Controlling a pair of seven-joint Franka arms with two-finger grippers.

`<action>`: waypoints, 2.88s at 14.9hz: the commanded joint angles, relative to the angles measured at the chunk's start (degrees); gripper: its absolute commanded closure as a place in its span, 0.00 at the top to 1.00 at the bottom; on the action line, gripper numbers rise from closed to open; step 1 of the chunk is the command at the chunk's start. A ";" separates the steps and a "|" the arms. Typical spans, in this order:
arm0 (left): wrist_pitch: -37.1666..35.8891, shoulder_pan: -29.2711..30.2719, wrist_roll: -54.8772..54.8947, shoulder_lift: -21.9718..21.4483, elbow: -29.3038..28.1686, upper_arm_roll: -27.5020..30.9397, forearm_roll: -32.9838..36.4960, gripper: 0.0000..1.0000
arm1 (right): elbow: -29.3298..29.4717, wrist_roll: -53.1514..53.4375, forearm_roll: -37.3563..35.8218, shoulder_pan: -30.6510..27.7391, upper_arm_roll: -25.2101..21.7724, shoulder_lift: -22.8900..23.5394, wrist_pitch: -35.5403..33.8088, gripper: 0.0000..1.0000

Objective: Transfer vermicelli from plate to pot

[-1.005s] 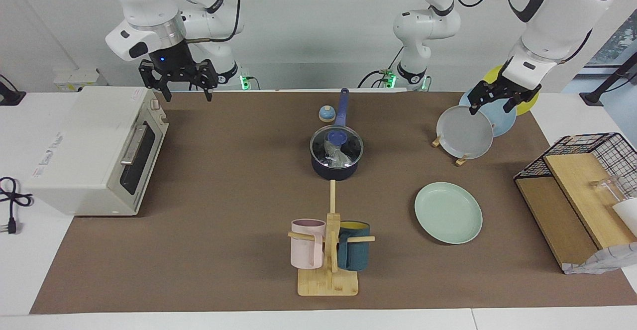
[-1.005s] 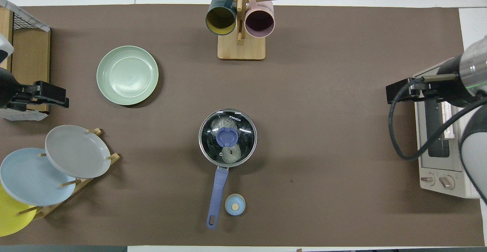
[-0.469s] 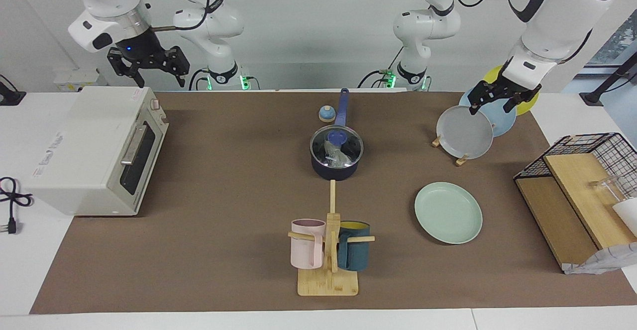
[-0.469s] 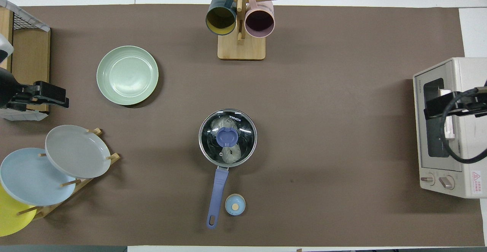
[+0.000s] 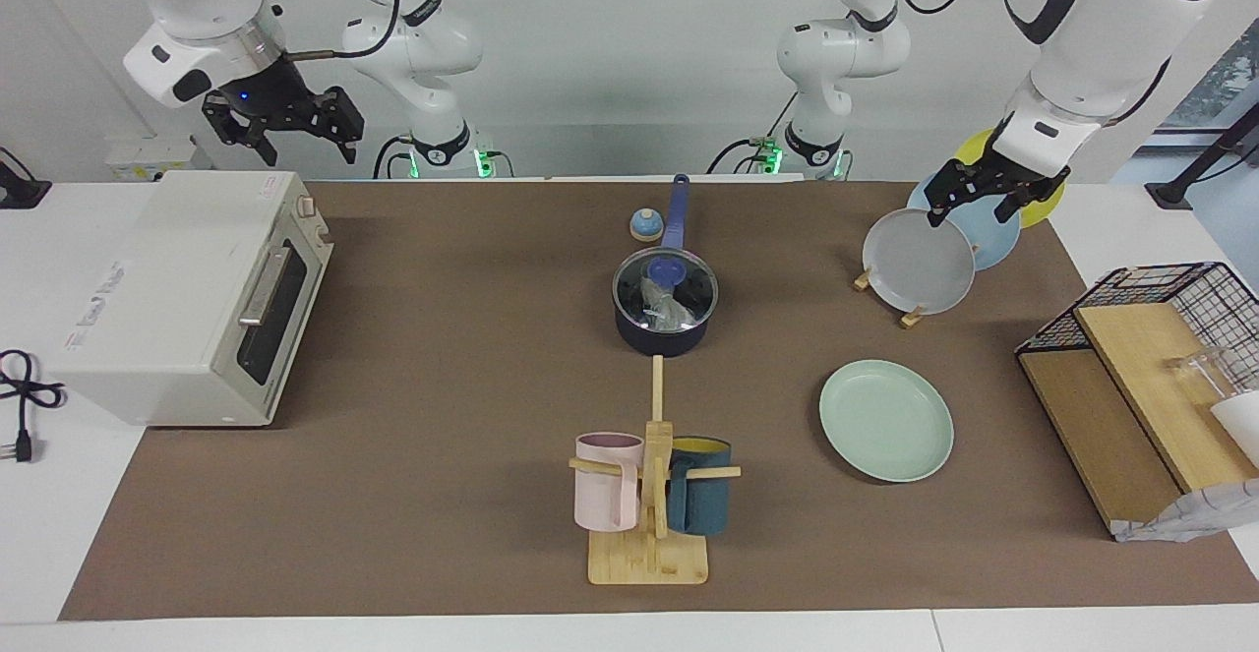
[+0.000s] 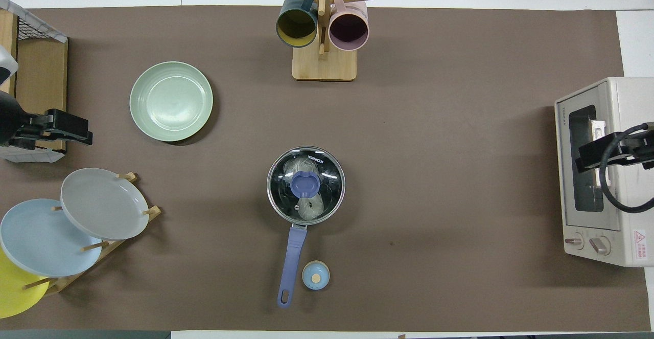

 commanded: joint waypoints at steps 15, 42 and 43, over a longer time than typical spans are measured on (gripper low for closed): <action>-0.72 0.98 0.12 -0.75 0.17 -0.74 0.74 1.00 | -3.31 -0.93 0.87 -1.10 1.14 -1.26 4.91 1.00; -0.72 0.90 0.12 -0.66 0.17 -0.74 0.74 1.00 | -3.31 -1.19 0.34 -1.10 1.23 -1.26 4.91 1.00; -0.72 0.90 0.12 -0.66 0.17 -0.74 0.82 1.00 | -3.31 -1.19 0.34 -1.10 1.23 -1.17 4.91 1.00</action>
